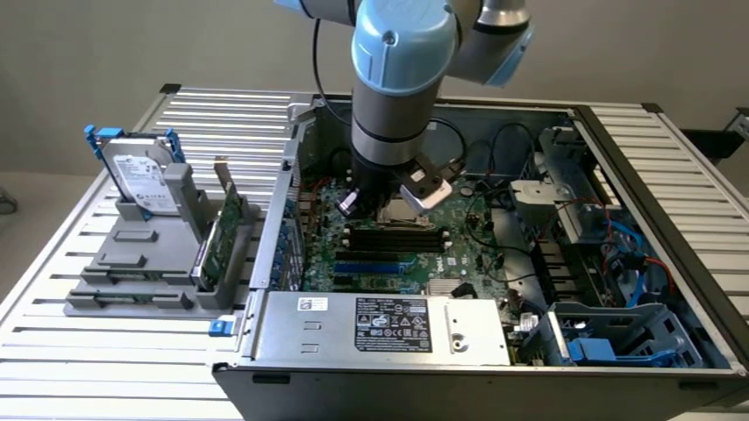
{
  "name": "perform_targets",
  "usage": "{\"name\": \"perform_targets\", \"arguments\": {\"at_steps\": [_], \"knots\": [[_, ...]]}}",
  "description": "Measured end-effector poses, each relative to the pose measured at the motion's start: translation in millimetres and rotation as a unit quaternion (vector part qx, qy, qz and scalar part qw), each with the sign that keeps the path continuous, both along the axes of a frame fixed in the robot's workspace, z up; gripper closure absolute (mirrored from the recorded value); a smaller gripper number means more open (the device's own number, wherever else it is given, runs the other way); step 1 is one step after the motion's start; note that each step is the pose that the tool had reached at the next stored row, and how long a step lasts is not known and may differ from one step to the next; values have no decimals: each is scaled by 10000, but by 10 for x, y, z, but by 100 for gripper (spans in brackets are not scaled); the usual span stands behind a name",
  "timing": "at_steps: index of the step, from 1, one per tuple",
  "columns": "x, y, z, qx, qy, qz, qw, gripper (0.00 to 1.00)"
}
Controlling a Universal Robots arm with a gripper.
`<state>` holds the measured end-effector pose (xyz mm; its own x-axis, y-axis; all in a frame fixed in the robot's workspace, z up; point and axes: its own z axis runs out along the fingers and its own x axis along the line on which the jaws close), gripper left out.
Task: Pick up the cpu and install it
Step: 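Install the first cpu locking lever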
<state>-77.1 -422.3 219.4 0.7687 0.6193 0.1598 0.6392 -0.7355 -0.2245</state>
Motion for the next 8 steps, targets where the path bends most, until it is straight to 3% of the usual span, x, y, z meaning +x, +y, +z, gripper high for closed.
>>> {"name": "perform_targets", "arguments": {"at_steps": [8], "knots": [[-21,58,-62,-3,36,-147,9999,89]]}}
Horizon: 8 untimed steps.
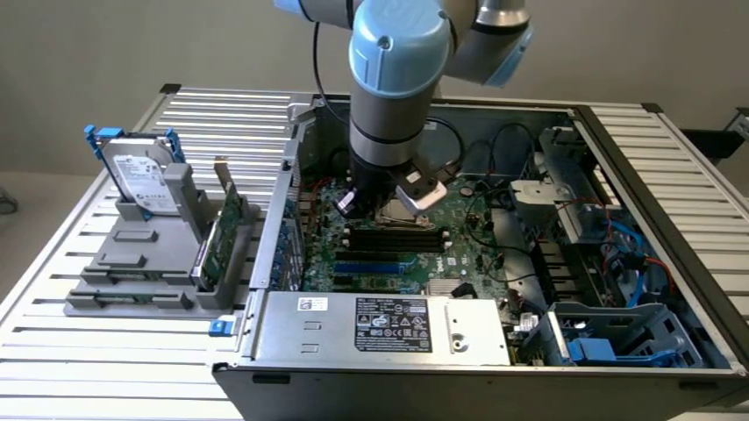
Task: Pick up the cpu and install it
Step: 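Install the first cpu locking lever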
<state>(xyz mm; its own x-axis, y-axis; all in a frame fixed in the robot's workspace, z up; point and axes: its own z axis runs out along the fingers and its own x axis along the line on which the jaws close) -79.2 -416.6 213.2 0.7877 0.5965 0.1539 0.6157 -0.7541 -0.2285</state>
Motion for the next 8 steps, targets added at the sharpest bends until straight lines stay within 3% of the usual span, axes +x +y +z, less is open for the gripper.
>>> {"name": "perform_targets", "arguments": {"at_steps": [8], "knots": [[-15,39,-63,-38,81,-114,9999,89]]}}
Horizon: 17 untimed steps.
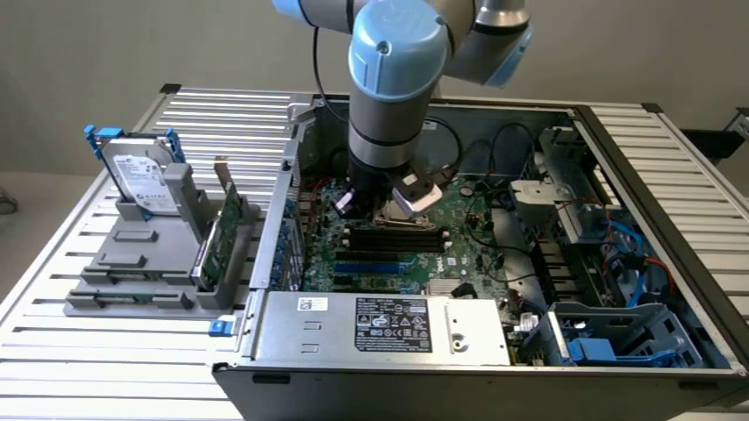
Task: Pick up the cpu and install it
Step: 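Install the first cpu locking lever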
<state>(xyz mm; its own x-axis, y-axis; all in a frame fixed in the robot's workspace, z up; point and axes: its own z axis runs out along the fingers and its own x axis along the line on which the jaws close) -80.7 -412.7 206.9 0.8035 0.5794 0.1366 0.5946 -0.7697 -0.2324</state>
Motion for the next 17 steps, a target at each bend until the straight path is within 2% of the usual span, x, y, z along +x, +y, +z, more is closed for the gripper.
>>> {"name": "perform_targets", "arguments": {"at_steps": [5,11,17], "knots": [[-2,17,-29,-18,34,-63,10000,89],[-2,29,-54,-47,36,-148,9999,89],[-2,47,-86,-93,36,-253,9996,89]]}}
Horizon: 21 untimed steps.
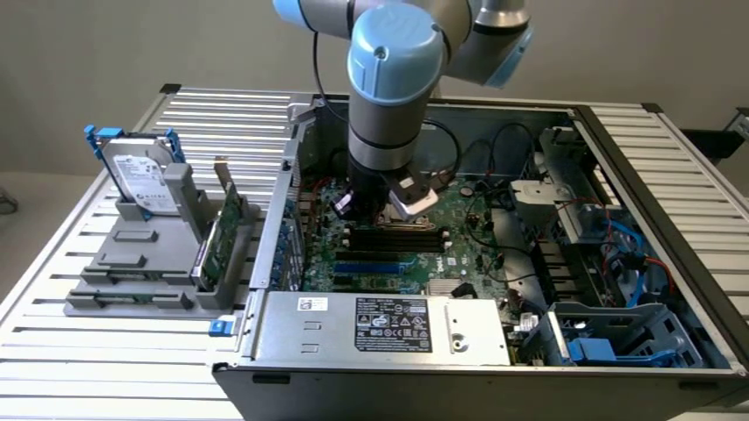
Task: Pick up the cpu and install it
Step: 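Install the first cpu locking lever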
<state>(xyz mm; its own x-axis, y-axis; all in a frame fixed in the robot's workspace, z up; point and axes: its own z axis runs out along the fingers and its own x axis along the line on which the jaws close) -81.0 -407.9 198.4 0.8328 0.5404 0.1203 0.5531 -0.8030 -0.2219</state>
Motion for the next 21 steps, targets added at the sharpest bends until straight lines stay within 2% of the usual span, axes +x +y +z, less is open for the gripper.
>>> {"name": "perform_targets", "arguments": {"at_steps": [7,11,13,18,21], "knots": [[0,20,-37,-53,0,-135,9999,89],[1,26,-49,-92,10,-212,9997,89],[1,27,-51,-110,30,-248,9996,89],[0,28,-51,-151,122,-331,9993,89],[-1,28,-49,-157,142,-395,9990,89]]}}
